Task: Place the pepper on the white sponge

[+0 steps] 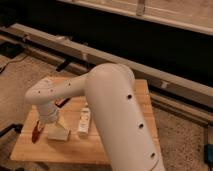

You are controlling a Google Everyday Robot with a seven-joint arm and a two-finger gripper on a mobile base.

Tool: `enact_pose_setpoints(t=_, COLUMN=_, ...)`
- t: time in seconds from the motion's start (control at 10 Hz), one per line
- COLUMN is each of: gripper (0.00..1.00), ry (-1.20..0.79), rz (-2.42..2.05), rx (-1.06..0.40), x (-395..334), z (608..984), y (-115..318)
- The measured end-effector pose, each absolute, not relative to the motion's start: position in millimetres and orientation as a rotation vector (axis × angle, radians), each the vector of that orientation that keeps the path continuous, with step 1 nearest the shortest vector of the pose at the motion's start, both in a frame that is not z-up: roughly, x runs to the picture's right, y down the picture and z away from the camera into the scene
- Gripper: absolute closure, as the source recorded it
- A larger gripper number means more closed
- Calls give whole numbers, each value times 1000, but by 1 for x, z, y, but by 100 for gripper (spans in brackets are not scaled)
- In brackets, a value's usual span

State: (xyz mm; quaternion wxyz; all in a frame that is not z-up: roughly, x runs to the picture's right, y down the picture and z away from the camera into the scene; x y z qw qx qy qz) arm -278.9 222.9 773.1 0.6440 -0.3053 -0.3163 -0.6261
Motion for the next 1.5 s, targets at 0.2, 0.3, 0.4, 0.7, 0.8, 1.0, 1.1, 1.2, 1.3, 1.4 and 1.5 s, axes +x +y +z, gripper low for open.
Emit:
enact_pose_setpoints(t=0.2, gripper=20, ry=-721, rz=-1445, rx=-663, x=-291, z=771, y=224)
enact_pose_setpoints(t=0.3, gripper=20, ry=-726, rz=-1459, rx=-651, x=-299, z=771, y=225)
enact_pose_setpoints(t=0.4, gripper=20, ry=-731, rz=-1474, rx=-641, x=-306, z=772, y=225)
enact_pose_setpoints(t=0.7, gripper=20, ry=-750, rz=-1531, rx=-619, x=-333, z=776, y=225)
enact_pose_setpoints(t=0.8, gripper=20, ry=-755, rz=-1544, rx=-617, x=-340, z=779, y=225)
enact_pose_setpoints(t=1.0, gripper=20, ry=-763, rz=-1561, rx=-614, x=-351, z=790, y=221)
enact_pose_setpoints(t=1.1, gripper=20, ry=-770, rz=-1567, rx=-612, x=-357, z=794, y=221)
enact_pose_setpoints(t=1.2, gripper=20, ry=-774, rz=-1576, rx=-614, x=-362, z=799, y=221)
enact_pose_setpoints(t=1.3, gripper=20, ry=-778, rz=-1586, rx=-615, x=-368, z=802, y=222)
enact_pose_setpoints(t=1.4, gripper=23, ry=-779, rz=-1593, rx=-616, x=-372, z=805, y=222)
enact_pose_setpoints(t=1.5, gripper=30, ry=-780, rz=-1599, rx=-616, x=-375, z=806, y=222)
